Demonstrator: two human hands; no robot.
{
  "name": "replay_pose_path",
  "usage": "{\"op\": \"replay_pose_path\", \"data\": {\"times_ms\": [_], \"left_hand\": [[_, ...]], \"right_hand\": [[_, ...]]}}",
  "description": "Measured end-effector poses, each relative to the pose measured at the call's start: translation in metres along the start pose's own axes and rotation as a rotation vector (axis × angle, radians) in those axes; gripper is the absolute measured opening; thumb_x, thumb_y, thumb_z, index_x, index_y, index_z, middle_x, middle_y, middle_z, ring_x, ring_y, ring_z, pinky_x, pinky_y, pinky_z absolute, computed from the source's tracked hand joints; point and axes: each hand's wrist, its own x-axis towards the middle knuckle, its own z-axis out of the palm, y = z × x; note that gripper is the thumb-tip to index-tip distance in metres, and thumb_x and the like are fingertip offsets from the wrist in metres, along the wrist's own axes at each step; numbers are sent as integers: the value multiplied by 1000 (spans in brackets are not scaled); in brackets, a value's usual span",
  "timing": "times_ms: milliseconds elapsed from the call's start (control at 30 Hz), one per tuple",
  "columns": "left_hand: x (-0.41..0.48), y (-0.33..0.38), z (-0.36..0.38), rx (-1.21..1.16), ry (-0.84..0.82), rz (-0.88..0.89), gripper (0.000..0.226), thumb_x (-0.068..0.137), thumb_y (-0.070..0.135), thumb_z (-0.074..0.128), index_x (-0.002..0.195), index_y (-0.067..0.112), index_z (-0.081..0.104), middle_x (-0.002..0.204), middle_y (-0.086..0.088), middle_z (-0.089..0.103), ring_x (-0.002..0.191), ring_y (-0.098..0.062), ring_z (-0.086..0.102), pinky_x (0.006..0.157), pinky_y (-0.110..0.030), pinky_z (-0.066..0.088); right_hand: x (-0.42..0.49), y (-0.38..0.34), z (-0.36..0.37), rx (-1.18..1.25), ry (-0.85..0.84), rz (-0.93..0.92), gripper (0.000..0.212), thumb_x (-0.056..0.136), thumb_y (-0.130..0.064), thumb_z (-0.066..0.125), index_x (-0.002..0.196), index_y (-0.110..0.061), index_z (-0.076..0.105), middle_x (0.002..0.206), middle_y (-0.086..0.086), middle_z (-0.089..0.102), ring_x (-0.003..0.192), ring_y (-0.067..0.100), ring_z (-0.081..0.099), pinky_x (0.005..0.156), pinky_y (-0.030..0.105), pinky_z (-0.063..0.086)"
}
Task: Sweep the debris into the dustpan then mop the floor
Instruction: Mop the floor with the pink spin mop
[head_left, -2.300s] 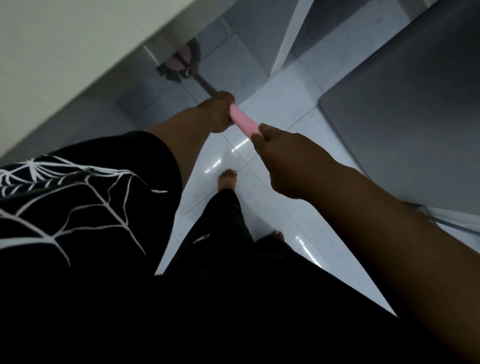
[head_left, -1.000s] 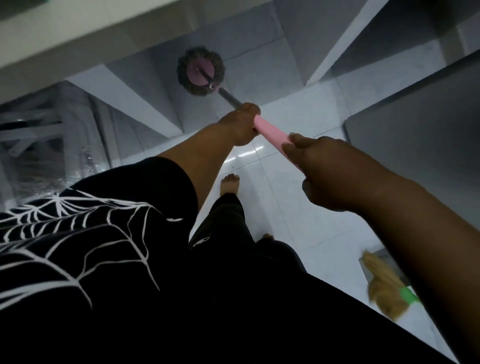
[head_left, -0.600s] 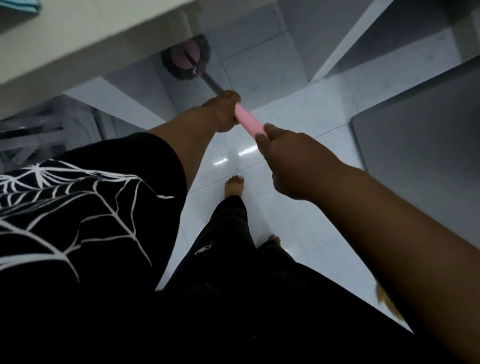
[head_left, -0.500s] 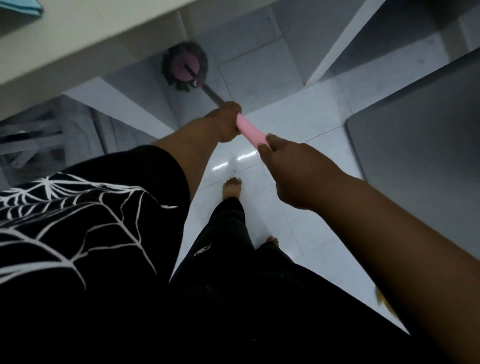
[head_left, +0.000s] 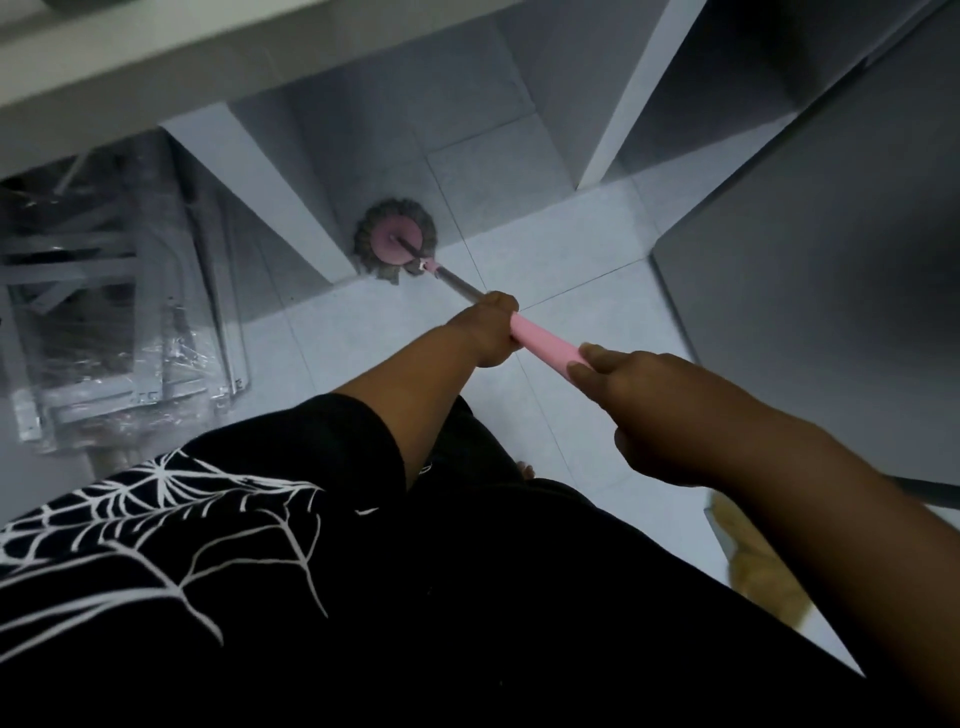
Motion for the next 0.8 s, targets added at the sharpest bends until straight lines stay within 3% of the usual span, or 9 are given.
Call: {"op": "replay_pose_path", "data": {"times_ms": [267, 400, 533, 667, 800], "left_hand": [[-18, -11, -5, -46, 30, 6, 49, 90, 30, 65, 132, 14, 43, 138, -5, 45, 112, -28, 56, 95, -41, 48], [-5, -28, -22, -108, 68, 0, 47, 90, 28, 65, 130, 16, 44, 136, -3, 45, 107, -26, 58, 90, -37, 49], [25, -59, -53, -153, 114, -14, 45, 88, 24, 66, 127, 17, 45, 133, -4, 47, 104, -24, 57, 84, -31, 45], [63, -99, -95, -173, 148, -41, 45, 87, 24, 68, 124, 22, 43, 124, -6, 52, 95, -20, 56, 82, -31, 47], [114, -137, -147, -167, 166, -62, 41, 86, 22, 68, 120, 22, 44, 112, -6, 53, 94, -22, 57, 76, -33, 48]], "right_hand": [[-2, -17, -11, -31, 22, -34, 61, 85, -9, 50, 144, -15, 38, 142, 8, 46, 96, 26, 62, 71, 30, 52], [23, -16, -29, -20, 35, -33, 61, 86, -12, 52, 144, -17, 37, 143, 6, 47, 97, 25, 62, 71, 28, 51], [69, -18, -54, -37, 41, -46, 62, 86, -12, 52, 146, -16, 34, 144, 7, 44, 92, 26, 62, 65, 27, 44], [133, -17, -87, -34, 69, -61, 57, 87, -12, 56, 141, -12, 40, 141, 9, 46, 75, 23, 53, 61, 22, 30], [206, -12, -118, -9, 108, -74, 54, 88, -12, 56, 140, -8, 42, 139, 14, 49, 85, 25, 61, 66, 25, 34]]}}
